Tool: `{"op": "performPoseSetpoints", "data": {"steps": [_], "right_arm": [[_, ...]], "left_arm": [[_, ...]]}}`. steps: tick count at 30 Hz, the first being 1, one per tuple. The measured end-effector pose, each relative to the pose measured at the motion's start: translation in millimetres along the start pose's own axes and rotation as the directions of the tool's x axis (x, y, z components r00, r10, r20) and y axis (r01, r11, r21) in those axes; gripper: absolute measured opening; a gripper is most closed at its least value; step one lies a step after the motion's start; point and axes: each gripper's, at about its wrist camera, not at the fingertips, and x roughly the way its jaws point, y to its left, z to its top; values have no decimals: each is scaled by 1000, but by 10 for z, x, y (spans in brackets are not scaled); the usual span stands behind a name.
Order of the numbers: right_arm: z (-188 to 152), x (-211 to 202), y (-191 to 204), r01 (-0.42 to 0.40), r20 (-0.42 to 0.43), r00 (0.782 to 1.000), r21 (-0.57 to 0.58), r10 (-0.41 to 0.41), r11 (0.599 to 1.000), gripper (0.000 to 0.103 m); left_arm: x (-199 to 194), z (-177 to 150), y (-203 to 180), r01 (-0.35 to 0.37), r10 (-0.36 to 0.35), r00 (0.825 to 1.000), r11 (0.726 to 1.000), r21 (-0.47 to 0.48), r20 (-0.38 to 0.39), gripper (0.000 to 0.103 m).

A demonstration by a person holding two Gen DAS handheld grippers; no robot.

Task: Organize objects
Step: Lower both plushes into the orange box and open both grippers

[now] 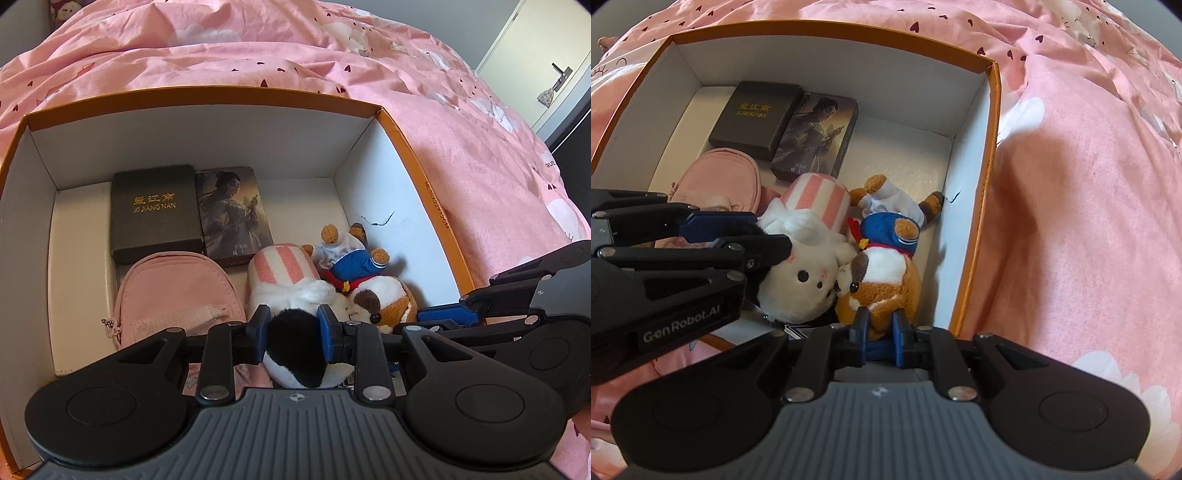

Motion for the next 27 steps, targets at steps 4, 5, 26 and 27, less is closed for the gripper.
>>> {"op": "performPoseSetpoints", "data": {"steps": [4,5,26,27], "right_arm": [[-44,-4,11,4,19,1000,-1,-4,1000,16],[-64,-15,23,8,29,1000,-6,-8,1000,17],[-905,-1010,171,57,567,815,127,-120,990,81],[-960,-1033,185,61,588,798,139,-132,988,85]], "left_arm": [[-49,-33,-17,-7,7,999,1000,10,35,34],[-75,-47,-16,-7,7,999,1000,8,48,34],[-1105,-365,-385,-130,69,896,985,110,439,63],[-1137,-395,-391,-146,81,887,983,110,454,72]]}}
